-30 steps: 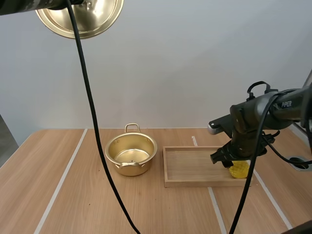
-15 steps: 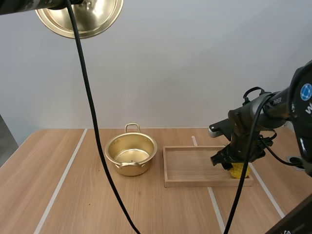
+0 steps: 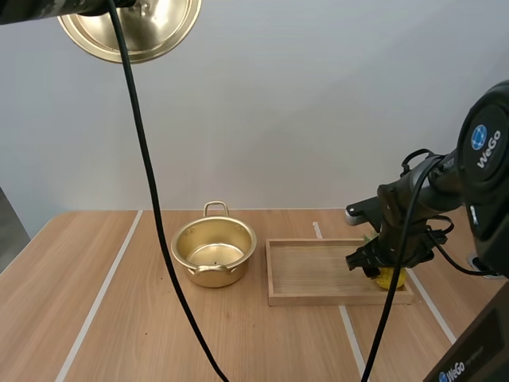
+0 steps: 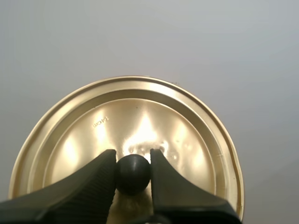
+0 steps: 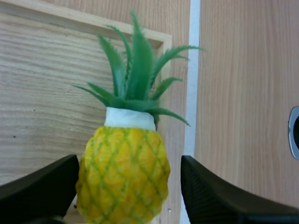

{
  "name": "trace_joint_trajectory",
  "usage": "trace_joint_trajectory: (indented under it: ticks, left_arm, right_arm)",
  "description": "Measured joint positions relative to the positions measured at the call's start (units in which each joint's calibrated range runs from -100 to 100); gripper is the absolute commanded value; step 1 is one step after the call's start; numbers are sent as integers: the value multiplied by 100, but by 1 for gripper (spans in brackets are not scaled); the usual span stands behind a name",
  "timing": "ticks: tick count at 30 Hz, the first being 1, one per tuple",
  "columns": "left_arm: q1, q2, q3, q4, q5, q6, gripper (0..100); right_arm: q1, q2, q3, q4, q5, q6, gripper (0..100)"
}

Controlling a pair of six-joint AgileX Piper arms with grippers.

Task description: Open the pot, put the pineapple inside, and close it

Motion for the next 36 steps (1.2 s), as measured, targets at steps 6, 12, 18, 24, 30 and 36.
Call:
trace_joint_trajectory:
  ticks: [6, 12, 18, 24, 30, 36]
  left_arm:
    - [0, 0, 0, 0, 0, 0, 0]
    - [0, 0, 0, 0, 0, 0, 0]
    - [0, 0, 0, 0, 0, 0, 0]
    - [0, 0, 0, 0, 0, 0, 0]
    - [0, 0, 0, 0, 0, 0, 0]
    - [0, 0, 0, 0, 0, 0, 0]
  right_arm:
    - [-16, 240, 0, -26, -21, 0, 100]
    - [-18, 256, 0, -86, -239, 0, 100]
    - [-18, 256, 0, -114, -539, 0, 69]
    - [-18, 256, 0, -139, -668, 0, 0]
    - [-18, 256, 0, -161, -729, 0, 0]
    - [-18, 243, 0, -161, -761, 0, 0]
